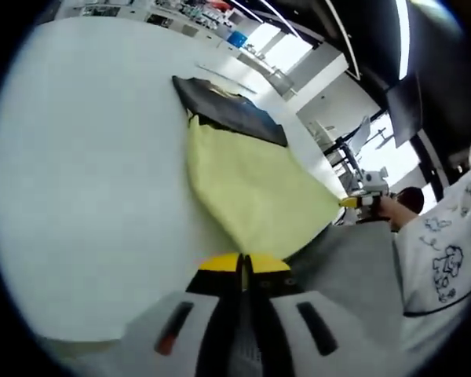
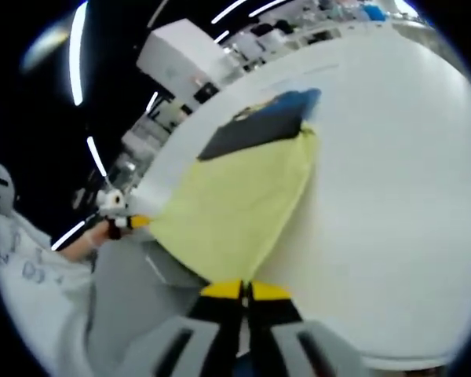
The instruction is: Fold the garment on the visible template until the final outline fits inside the template.
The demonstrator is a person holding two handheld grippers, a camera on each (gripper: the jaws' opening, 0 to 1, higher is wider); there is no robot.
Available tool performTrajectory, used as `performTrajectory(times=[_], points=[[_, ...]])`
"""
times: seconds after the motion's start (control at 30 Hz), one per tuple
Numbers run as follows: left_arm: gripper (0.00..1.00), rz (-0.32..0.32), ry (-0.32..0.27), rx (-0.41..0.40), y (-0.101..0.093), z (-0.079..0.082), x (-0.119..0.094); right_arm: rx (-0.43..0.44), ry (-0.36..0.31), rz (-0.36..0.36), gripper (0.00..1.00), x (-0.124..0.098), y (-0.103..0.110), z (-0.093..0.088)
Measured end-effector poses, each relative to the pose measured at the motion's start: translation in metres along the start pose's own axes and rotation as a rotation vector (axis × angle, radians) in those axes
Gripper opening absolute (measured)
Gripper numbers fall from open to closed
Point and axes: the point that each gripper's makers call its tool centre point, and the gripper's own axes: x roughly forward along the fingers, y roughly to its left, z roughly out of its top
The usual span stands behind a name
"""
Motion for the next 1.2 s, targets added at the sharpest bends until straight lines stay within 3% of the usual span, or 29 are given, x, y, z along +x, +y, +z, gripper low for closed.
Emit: performTrajectory(times=[0.23,0.53,0.67,0.9,1.0,1.2], points=[[0.00,-0.047,-0.011,-0.017,-0.015,-0.004,-0.005,0.038,0.009,0.015,0.00,-0.010,-0.001,-0.007],[0.00,-0.086,0.050,-0.030,-0.030,-0.020,-0.003,0.083,0.043,0.040,0.00,-0.014,0.001,-0.021],[0.00,-0.081,0.044,-0.020,-0.030,-0.017,-0.002,0.089,0.027,0.029,0.00,-0.013,-0.002,-0.019],[0.00,-0.077,-0.022,0.011,-0.031,0.015,-0.004,0.070,-0.029,0.033,0.00,-0.018,-0.001,0.006],[0.00,-0.081,-0.063,0.036,-0.033,0.037,-0.003,0.084,-0.083,0.032,0.00,-0.020,-0.003,0.028],[0.00,-0.087,-0.152,0.062,-0.030,0.089,0.001,0.020,-0.199,0.030,0.00,-0.026,-0.001,0.079]])
